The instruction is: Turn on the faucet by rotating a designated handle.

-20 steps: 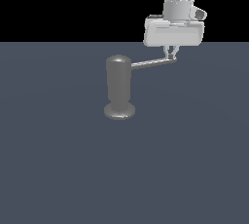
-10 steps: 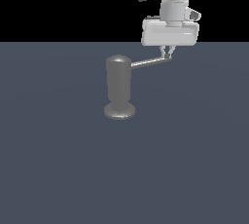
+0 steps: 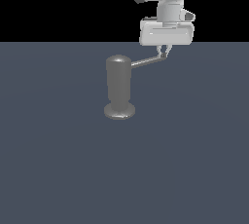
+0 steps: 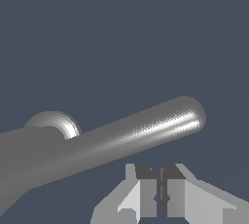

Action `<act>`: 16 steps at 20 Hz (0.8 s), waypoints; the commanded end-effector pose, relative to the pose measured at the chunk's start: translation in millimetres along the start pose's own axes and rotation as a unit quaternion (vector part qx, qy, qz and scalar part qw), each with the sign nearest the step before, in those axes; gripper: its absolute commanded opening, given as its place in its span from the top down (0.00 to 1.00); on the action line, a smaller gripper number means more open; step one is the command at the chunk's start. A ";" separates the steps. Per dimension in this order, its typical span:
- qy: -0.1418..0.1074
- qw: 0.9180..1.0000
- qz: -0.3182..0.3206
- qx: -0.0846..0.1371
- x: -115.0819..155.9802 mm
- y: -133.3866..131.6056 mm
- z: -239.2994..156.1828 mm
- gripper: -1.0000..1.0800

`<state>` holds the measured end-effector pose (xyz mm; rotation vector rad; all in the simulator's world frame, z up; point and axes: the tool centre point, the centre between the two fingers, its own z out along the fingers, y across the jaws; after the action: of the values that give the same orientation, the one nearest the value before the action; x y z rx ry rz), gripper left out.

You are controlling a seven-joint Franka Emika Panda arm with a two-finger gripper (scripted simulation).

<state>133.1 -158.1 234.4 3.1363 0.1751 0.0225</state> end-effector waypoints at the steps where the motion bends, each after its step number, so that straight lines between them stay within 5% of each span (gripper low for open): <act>1: -0.002 1.000 -0.003 0.002 8.2 -6.4 7.9 1.00; 16: -0.004 1.000 0.001 0.001 37.1 -6.2 11.1 1.00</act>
<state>166.2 -148.1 234.1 3.1381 0.1758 0.0188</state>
